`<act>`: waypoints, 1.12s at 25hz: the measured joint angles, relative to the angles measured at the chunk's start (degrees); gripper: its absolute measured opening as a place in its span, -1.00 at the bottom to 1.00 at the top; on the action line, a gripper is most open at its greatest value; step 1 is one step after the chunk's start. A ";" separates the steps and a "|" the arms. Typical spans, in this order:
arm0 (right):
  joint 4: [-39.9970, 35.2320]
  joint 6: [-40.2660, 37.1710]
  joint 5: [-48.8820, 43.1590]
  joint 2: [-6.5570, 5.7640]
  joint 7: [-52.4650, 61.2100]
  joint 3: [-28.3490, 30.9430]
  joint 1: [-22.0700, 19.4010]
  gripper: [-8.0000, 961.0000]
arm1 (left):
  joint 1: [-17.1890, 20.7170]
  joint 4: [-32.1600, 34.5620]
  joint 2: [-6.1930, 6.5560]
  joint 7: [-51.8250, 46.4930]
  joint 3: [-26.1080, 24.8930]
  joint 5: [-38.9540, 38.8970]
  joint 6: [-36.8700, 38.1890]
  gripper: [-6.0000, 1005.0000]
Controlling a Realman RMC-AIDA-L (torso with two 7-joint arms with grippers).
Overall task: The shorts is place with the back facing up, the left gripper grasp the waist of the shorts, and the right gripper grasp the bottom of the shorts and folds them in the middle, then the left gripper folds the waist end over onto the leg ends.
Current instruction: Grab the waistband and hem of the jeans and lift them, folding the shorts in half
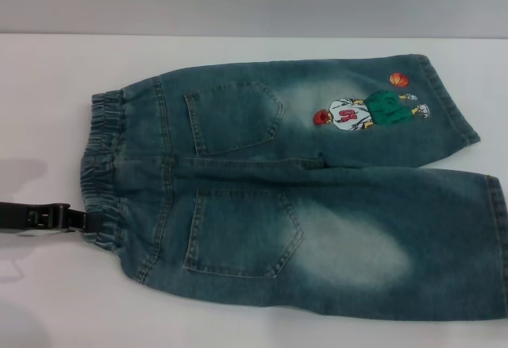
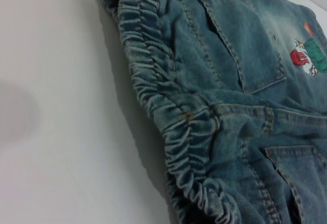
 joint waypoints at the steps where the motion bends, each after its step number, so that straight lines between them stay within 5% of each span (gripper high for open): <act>1: 0.00 0.11 0.00 0.00 0.03 -0.01 0.00 0.47 | 0.00 -0.01 0.00 -0.16 0.00 0.00 0.00 -0.79; 28: 0.22 4.27 0.33 1.82 1.34 -1.44 1.28 0.46 | -0.85 -0.03 0.01 -0.26 -0.06 0.00 0.00 -0.77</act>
